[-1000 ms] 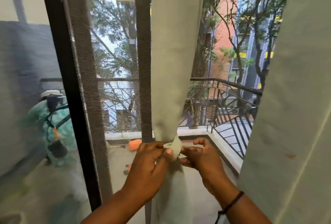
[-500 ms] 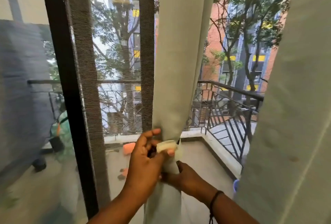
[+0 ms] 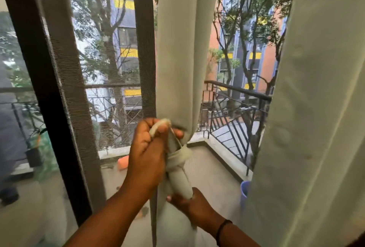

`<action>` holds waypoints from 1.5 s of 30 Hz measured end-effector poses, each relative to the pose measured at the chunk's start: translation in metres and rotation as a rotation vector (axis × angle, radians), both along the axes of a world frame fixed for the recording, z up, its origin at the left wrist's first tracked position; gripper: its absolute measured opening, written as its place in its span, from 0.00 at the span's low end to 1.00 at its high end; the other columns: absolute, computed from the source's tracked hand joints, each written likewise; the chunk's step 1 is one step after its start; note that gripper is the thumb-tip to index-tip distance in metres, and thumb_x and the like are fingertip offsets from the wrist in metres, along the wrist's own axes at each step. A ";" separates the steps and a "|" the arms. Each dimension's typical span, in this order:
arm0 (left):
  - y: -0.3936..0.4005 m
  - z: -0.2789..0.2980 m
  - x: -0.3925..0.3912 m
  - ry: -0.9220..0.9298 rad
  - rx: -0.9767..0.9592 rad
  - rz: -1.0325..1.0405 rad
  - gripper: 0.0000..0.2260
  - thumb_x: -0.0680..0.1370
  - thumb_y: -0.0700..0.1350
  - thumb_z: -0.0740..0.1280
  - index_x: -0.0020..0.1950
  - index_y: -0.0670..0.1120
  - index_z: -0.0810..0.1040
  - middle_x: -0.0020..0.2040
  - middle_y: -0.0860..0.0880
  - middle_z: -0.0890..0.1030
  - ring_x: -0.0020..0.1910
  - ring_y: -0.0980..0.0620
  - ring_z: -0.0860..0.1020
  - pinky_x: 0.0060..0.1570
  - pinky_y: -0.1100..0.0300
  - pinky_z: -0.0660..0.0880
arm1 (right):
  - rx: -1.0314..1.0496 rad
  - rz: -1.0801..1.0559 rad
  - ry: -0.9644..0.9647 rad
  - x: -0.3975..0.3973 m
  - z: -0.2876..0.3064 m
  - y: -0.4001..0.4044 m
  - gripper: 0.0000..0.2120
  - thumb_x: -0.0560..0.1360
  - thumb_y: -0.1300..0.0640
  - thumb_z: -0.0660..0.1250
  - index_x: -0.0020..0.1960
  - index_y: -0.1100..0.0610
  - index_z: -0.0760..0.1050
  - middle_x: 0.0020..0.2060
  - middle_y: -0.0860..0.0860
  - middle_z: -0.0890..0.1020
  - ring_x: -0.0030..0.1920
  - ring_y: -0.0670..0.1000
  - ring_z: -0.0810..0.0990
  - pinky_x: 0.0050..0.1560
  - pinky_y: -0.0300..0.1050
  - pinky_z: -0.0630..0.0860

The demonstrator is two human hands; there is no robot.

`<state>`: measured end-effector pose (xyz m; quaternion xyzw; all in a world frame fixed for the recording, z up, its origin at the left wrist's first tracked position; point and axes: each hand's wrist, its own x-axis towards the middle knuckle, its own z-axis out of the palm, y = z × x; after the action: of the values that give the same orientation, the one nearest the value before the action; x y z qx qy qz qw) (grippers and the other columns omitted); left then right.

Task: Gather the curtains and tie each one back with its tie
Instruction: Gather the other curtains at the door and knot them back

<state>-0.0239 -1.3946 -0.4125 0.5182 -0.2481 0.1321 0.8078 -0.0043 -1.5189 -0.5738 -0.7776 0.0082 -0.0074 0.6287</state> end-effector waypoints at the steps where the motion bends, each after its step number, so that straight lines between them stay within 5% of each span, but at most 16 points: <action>1: -0.002 0.006 0.000 0.066 -0.109 -0.026 0.05 0.78 0.44 0.60 0.45 0.42 0.71 0.29 0.49 0.79 0.31 0.53 0.81 0.36 0.62 0.80 | 0.023 -0.037 -0.027 -0.001 -0.003 0.003 0.03 0.70 0.52 0.75 0.41 0.50 0.81 0.37 0.44 0.84 0.39 0.41 0.81 0.44 0.36 0.77; 5: 0.005 0.010 0.007 0.457 -0.487 -0.160 0.11 0.81 0.48 0.56 0.39 0.51 0.67 0.21 0.54 0.64 0.18 0.59 0.64 0.20 0.69 0.64 | 0.051 -0.123 -0.137 -0.002 -0.010 0.008 0.04 0.69 0.53 0.75 0.42 0.46 0.81 0.38 0.39 0.85 0.44 0.40 0.83 0.44 0.34 0.76; 11: 0.012 0.006 -0.017 0.645 -0.553 -0.271 0.14 0.81 0.48 0.55 0.34 0.51 0.65 0.21 0.54 0.59 0.16 0.58 0.58 0.20 0.70 0.58 | -0.175 -0.178 -0.264 0.013 -0.007 -0.026 0.10 0.60 0.40 0.68 0.38 0.43 0.80 0.35 0.39 0.84 0.40 0.40 0.82 0.40 0.33 0.75; 14: 0.015 0.013 -0.039 0.586 -0.487 -0.218 0.15 0.81 0.47 0.55 0.33 0.50 0.65 0.23 0.53 0.58 0.18 0.58 0.57 0.20 0.66 0.58 | -0.317 -0.182 -0.330 0.022 -0.008 -0.044 0.07 0.61 0.41 0.65 0.36 0.41 0.78 0.34 0.44 0.83 0.38 0.43 0.82 0.38 0.35 0.75; 18: 0.014 0.020 -0.069 0.402 -0.370 -0.116 0.17 0.81 0.45 0.55 0.32 0.48 0.63 0.23 0.53 0.58 0.19 0.58 0.55 0.21 0.64 0.55 | -0.480 -0.168 -0.411 0.032 -0.004 -0.054 0.17 0.60 0.40 0.61 0.38 0.50 0.81 0.34 0.49 0.84 0.36 0.50 0.81 0.36 0.36 0.70; 24: 0.023 0.023 -0.090 0.108 -0.193 -0.121 0.14 0.72 0.50 0.68 0.33 0.46 0.66 0.21 0.56 0.61 0.16 0.61 0.58 0.21 0.68 0.55 | -0.580 -0.135 -0.532 0.046 -0.006 -0.052 0.16 0.64 0.44 0.63 0.38 0.54 0.81 0.33 0.52 0.84 0.34 0.55 0.82 0.37 0.38 0.73; 31: 0.041 0.031 -0.060 -0.076 -0.011 -0.015 0.10 0.74 0.49 0.61 0.33 0.50 0.71 0.23 0.55 0.65 0.20 0.58 0.62 0.23 0.64 0.62 | -0.458 -0.052 -0.385 0.031 -0.004 -0.022 0.18 0.66 0.37 0.64 0.44 0.50 0.81 0.40 0.51 0.85 0.43 0.53 0.83 0.43 0.46 0.79; 35: 0.037 0.007 -0.003 -0.116 0.131 0.332 0.06 0.79 0.47 0.62 0.43 0.55 0.72 0.33 0.55 0.75 0.31 0.58 0.74 0.34 0.66 0.73 | -0.437 -0.074 -0.216 0.005 -0.014 0.006 0.20 0.71 0.35 0.65 0.57 0.47 0.74 0.47 0.45 0.81 0.50 0.48 0.81 0.50 0.41 0.78; 37: 0.027 -0.021 0.026 -0.023 0.263 0.530 0.05 0.79 0.45 0.63 0.46 0.55 0.69 0.42 0.52 0.76 0.36 0.62 0.74 0.38 0.70 0.71 | -0.451 -0.106 -0.171 -0.002 -0.014 0.014 0.26 0.72 0.37 0.64 0.62 0.52 0.67 0.52 0.47 0.80 0.53 0.49 0.80 0.51 0.39 0.76; 40: 0.007 -0.058 0.049 0.319 0.305 0.576 0.08 0.78 0.50 0.64 0.50 0.53 0.65 0.47 0.44 0.75 0.36 0.53 0.73 0.37 0.58 0.72 | -0.568 -0.100 -0.167 -0.010 -0.006 0.010 0.33 0.71 0.34 0.63 0.67 0.52 0.61 0.58 0.47 0.77 0.57 0.48 0.78 0.54 0.40 0.75; 43: -0.014 -0.073 0.052 0.612 0.021 0.389 0.14 0.77 0.48 0.66 0.54 0.49 0.61 0.41 0.44 0.73 0.32 0.50 0.73 0.27 0.59 0.75 | -0.526 0.119 -0.181 -0.022 0.007 0.000 0.34 0.70 0.30 0.60 0.71 0.44 0.57 0.62 0.39 0.73 0.59 0.41 0.75 0.57 0.35 0.71; 45: -0.020 -0.075 0.055 0.699 -0.215 0.310 0.10 0.77 0.42 0.67 0.52 0.45 0.66 0.35 0.45 0.71 0.28 0.52 0.73 0.25 0.61 0.76 | -0.495 0.270 -0.226 -0.027 0.014 -0.012 0.23 0.74 0.34 0.58 0.66 0.42 0.65 0.56 0.38 0.77 0.49 0.36 0.76 0.50 0.31 0.72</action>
<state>0.0310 -1.4148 -0.4870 0.4756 0.1385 0.0934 0.8636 -0.0313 -1.5309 -0.5596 -0.8955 -0.1673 -0.0119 0.4122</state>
